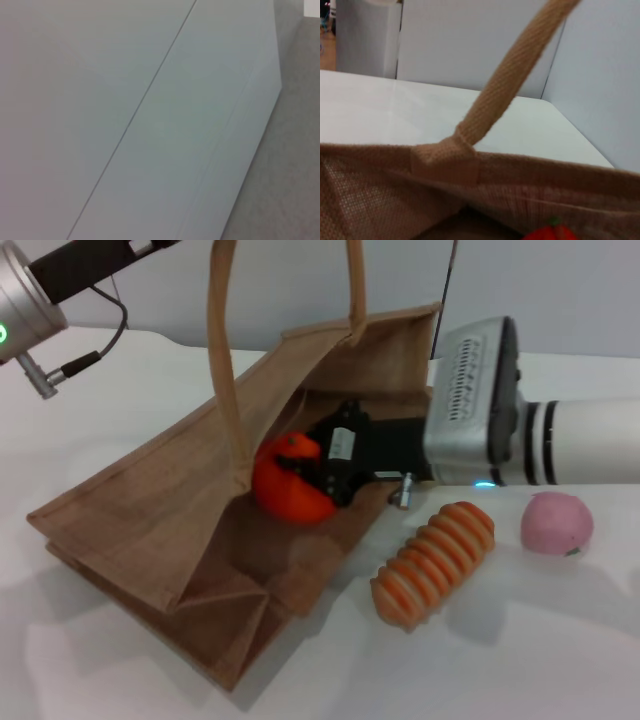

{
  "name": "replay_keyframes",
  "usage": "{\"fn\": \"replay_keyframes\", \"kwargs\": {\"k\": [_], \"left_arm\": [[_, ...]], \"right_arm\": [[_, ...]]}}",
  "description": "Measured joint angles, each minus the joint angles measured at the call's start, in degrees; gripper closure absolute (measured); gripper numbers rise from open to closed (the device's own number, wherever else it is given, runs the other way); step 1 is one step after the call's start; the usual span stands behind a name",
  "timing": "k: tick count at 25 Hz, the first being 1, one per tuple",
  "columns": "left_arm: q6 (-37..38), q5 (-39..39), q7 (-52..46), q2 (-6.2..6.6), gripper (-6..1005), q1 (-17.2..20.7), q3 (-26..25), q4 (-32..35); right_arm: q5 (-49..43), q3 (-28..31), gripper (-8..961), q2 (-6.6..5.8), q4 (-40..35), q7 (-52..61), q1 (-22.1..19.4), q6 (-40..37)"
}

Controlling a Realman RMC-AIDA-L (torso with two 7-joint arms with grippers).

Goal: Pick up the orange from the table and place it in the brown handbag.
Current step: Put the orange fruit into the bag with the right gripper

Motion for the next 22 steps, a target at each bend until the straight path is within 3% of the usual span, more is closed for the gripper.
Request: {"fn": "replay_keyframes", "kwargs": {"k": [11,22], "left_arm": [[0.1,-0.1,0.0,-0.01,886,-0.6,-0.2,-0.2],[2.2,-0.1,0.6,0.31,886,0.2,-0.2,-1.3]], "right_arm": [[0.3,10.6,894,0.38,5.5,-8.8,0.7,19.2],[0.2,11.1,785,0.29,5.5,-9.0,-0.3,19.6]]}}
